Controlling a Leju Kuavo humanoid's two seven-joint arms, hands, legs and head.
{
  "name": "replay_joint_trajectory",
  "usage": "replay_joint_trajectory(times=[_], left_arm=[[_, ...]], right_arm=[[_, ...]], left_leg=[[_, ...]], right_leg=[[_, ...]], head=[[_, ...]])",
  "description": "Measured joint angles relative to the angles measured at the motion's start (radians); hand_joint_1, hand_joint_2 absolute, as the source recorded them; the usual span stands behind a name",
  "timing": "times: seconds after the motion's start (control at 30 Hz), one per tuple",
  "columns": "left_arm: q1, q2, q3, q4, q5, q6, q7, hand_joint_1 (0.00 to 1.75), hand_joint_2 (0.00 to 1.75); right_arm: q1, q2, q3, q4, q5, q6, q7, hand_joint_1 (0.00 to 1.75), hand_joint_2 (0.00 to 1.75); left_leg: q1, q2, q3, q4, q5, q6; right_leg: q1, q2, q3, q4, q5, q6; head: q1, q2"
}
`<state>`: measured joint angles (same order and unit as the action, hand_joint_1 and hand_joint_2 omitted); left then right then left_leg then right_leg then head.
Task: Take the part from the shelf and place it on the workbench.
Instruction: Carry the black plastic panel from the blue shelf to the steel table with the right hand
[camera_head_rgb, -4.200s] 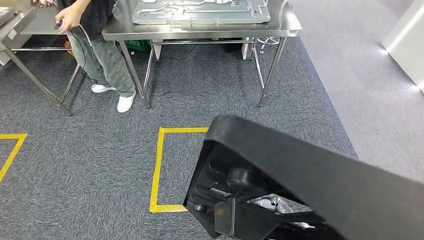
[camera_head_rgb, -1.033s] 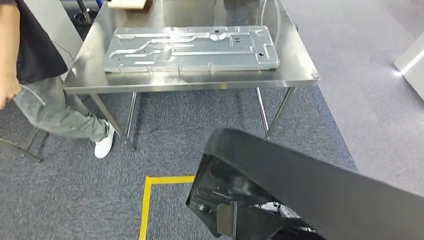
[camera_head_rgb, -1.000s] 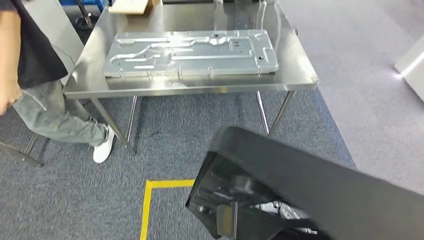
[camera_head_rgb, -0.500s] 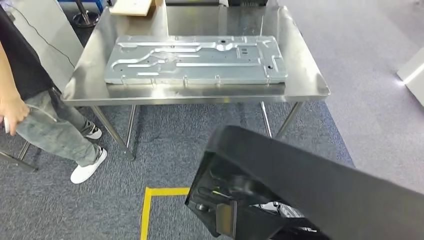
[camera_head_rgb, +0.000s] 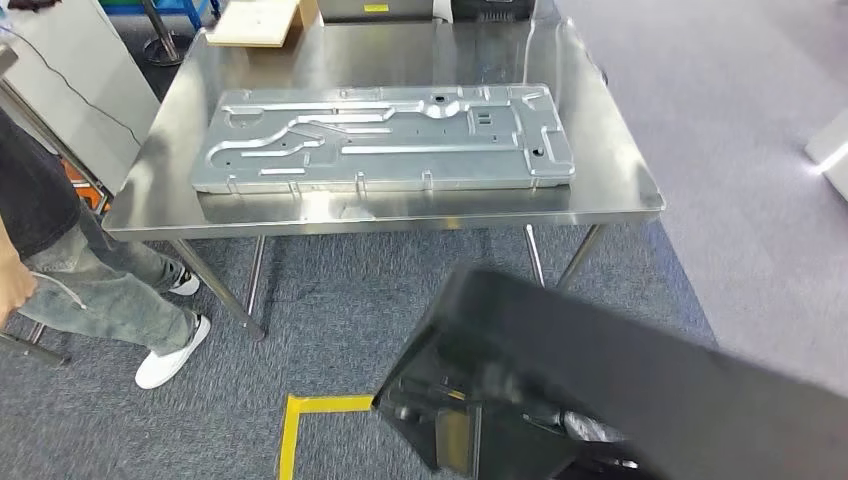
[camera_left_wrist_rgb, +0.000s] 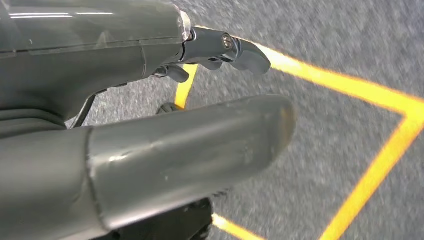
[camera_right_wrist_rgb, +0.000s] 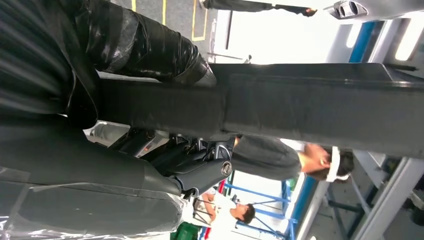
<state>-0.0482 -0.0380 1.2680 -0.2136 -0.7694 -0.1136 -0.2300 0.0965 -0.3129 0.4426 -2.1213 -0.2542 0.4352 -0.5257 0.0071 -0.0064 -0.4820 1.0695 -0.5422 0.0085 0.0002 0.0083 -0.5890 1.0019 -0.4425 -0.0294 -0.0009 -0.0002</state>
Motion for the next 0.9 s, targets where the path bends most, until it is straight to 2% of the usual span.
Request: replay_joint_trajectory(times=[0.03,0.1,0.13,0.17,0.2,0.23,0.27,0.33,0.37,0.4,0.47,0.5,0.53,0.6,0.63,0.67,0.7,0.73,0.77,0.8,0.83,0.87,0.9], left_arm=[[-0.002,0.000,0.000,0.000,-0.001,0.000,0.000,0.00,0.00],[-0.003,0.001,0.000,0.000,-0.003,0.000,0.000,0.00,0.00],[-0.001,0.002,0.000,0.000,-0.004,0.000,0.000,0.00,0.00],[0.001,0.002,0.000,0.000,-0.004,0.000,0.000,0.00,0.00],[0.003,0.002,0.000,0.000,-0.004,0.000,0.000,0.00,0.00],[0.004,0.002,0.000,0.000,-0.004,0.000,0.000,0.00,0.00],[0.004,0.002,0.000,0.000,-0.005,0.001,0.000,0.00,0.00],[0.005,0.003,0.002,0.000,-0.005,0.001,0.001,0.00,0.00],[0.006,0.003,0.003,0.000,-0.006,0.000,0.001,0.00,0.00],[0.007,0.003,0.004,0.000,-0.006,0.000,0.000,0.00,0.00],[0.006,0.002,0.005,0.000,-0.006,-0.001,-0.001,0.00,0.00],[0.005,0.002,0.006,0.000,-0.006,-0.001,-0.002,0.00,0.00],[0.003,0.002,0.007,0.000,-0.006,-0.001,-0.002,0.00,0.00],[0.002,0.002,0.008,0.000,-0.007,-0.002,-0.003,0.00,0.00],[0.003,0.002,0.009,0.000,-0.007,-0.001,-0.003,0.00,0.00],[0.003,0.002,0.011,0.000,-0.007,-0.001,-0.003,0.00,0.00],[0.004,0.002,0.012,0.000,-0.007,-0.001,-0.003,0.00,0.00],[0.004,0.002,0.013,0.000,-0.007,-0.002,-0.003,0.00,0.00],[0.004,0.002,0.013,0.000,-0.007,-0.002,-0.003,0.00,0.00],[0.004,0.002,0.014,0.000,-0.007,-0.002,-0.003,0.00,0.00],[0.002,0.001,0.014,0.000,-0.007,-0.002,-0.003,0.00,0.00],[0.001,0.000,0.014,0.000,-0.007,-0.002,-0.003,0.00,0.00],[0.000,0.000,0.014,0.000,-0.007,-0.002,-0.003,0.00,0.00]], right_arm=[[0.000,0.000,0.000,-0.001,0.000,0.001,-0.001,1.75,1.75],[0.000,0.000,-0.001,-0.001,0.000,0.004,-0.001,1.75,1.75],[0.001,0.000,-0.001,-0.001,0.001,0.006,-0.001,1.75,1.75],[0.002,0.000,-0.001,-0.001,0.001,0.007,-0.001,1.75,1.75],[0.002,0.000,-0.001,-0.001,0.002,0.008,-0.001,1.75,1.75],[0.002,0.000,-0.001,-0.001,0.002,0.009,-0.001,1.75,1.75],[0.002,0.000,-0.001,-0.001,0.003,0.009,0.000,1.75,1.75],[0.002,0.000,-0.001,0.000,0.005,0.009,0.001,1.75,1.75],[0.003,0.000,-0.001,0.000,0.007,0.009,0.002,1.75,1.75],[0.003,0.000,0.000,0.000,0.008,0.008,0.003,1.75,1.75],[0.003,0.000,-0.001,-0.001,0.009,0.007,0.003,1.75,1.75],[0.002,0.000,-0.001,-0.001,0.009,0.005,0.003,1.75,1.75],[0.002,0.000,-0.001,-0.002,0.009,0.004,0.002,1.75,1.75],[0.003,0.000,-0.001,-0.002,0.009,0.000,0.002,1.75,1.75],[0.004,0.000,-0.001,-0.003,0.009,-0.001,0.002,1.75,1.75],[0.005,0.000,-0.001,-0.002,0.009,-0.002,0.002,1.75,1.75],[0.005,0.000,-0.001,-0.002,0.009,-0.003,0.002,1.75,1.75],[0.005,0.000,-0.001,-0.002,0.009,-0.003,0.002,1.75,1.75],[0.005,0.000,-0.001,-0.002,0.009,-0.003,0.002,1.75,1.75],[0.005,0.000,-0.001,-0.002,0.009,-0.002,0.002,1.75,1.75],[0.005,0.000,-0.001,-0.002,0.009,-0.002,0.002,1.75,1.75],[0.005,0.000,-0.001,-0.003,0.009,-0.001,0.002,1.75,1.75],[0.005,0.000,-0.001,-0.003,0.009,-0.001,0.002,1.75,1.75]], left_leg=[[0.001,0.001,-0.031,0.053,-0.015,-0.003],[0.003,0.001,-0.108,0.166,-0.069,-0.009],[0.004,0.001,-0.141,0.200,-0.093,-0.013],[0.004,0.001,-0.161,0.208,-0.101,-0.016],[0.004,0.001,-0.167,0.187,-0.087,-0.016],[0.004,0.001,-0.160,0.138,-0.048,-0.014],[0.003,0.001,-0.147,0.073,0.009,-0.010],[-0.002,0.001,-0.125,-0.021,0.075,0.000],[-0.004,0.001,-0.120,-0.044,0.087,0.007],[-0.005,0.000,-0.115,-0.048,0.081,0.014],[0.000,0.000,-0.096,-0.060,0.089,0.027],[0.001,0.000,-0.086,-0.063,0.087,0.032],[0.003,0.000,-0.077,-0.065,0.084,0.037],[0.003,0.000,-0.068,-0.065,0.074,0.043],[0.003,0.000,-0.063,-0.065,0.068,0.042],[0.003,0.000,-0.054,-0.065,0.060,0.041],[0.003,-0.001,-0.043,-0.066,0.051,0.039],[0.004,-0.001,-0.029,-0.066,0.041,0.037],[0.004,-0.002,-0.016,-0.068,0.032,0.034],[0.004,-0.002,-0.003,-0.070,0.023,0.029],[0.004,-0.004,0.006,-0.075,0.014,0.023],[0.003,-0.005,0.015,-0.079,0.009,0.017],[0.002,-0.005,0.024,-0.080,0.010,0.008]], right_leg=[[-0.002,-0.001,0.010,-0.003,-0.005,-0.004],[-0.002,-0.002,0.025,-0.004,-0.019,-0.007],[-0.002,-0.002,0.034,-0.004,-0.028,-0.007],[-0.002,-0.001,0.045,-0.004,-0.037,-0.007],[-0.002,0.000,0.057,-0.003,-0.046,-0.006],[-0.002,0.001,0.071,-0.003,-0.056,-0.004],[-0.001,0.001,0.084,-0.003,-0.066,-0.001],[0.001,0.002,0.101,-0.004,-0.084,0.009],[0.002,0.003,0.107,-0.002,-0.088,0.016],[0.004,0.005,0.113,-0.001,-0.091,0.022],[0.004,0.003,0.117,0.016,-0.095,0.033],[0.004,0.003,0.105,0.044,-0.104,0.039],[0.001,0.001,0.079,0.091,-0.120,0.044],[-0.005,0.000,-0.003,0.212,-0.168,0.052],[-0.007,-0.001,-0.043,0.258,-0.188,0.055],[-0.010,-0.001,-0.069,0.275,-0.193,0.057],[-0.012,-0.002,-0.080,0.260,-0.177,0.057],[-0.013,-0.003,-0.075,0.213,-0.138,0.056],[-0.013,-0.004,-0.061,0.150,-0.083,0.052],[-0.010,-0.005,-0.049,0.093,-0.040,0.046],[-0.007,-0.005,-0.040,0.051,-0.014,0.039],[-0.003,-0.005,-0.035,0.028,-0.004,0.033],[-0.001,-0.004,-0.031,0.019,-0.010,0.026]], head=[[0.000,0.000],[-0.001,0.000],[-0.001,0.000],[-0.001,0.000],[-0.001,0.000],[-0.001,0.000],[-0.001,0.000],[-0.001,0.000],[0.000,0.000],[0.000,0.000],[0.000,0.000],[0.000,0.000],[0.000,0.000],[0.000,0.000],[0.000,0.000],[0.000,0.000],[0.000,0.000],[0.000,0.000],[0.000,0.000],[0.000,0.000],[0.000,0.000],[0.000,0.000],[0.000,0.000]])
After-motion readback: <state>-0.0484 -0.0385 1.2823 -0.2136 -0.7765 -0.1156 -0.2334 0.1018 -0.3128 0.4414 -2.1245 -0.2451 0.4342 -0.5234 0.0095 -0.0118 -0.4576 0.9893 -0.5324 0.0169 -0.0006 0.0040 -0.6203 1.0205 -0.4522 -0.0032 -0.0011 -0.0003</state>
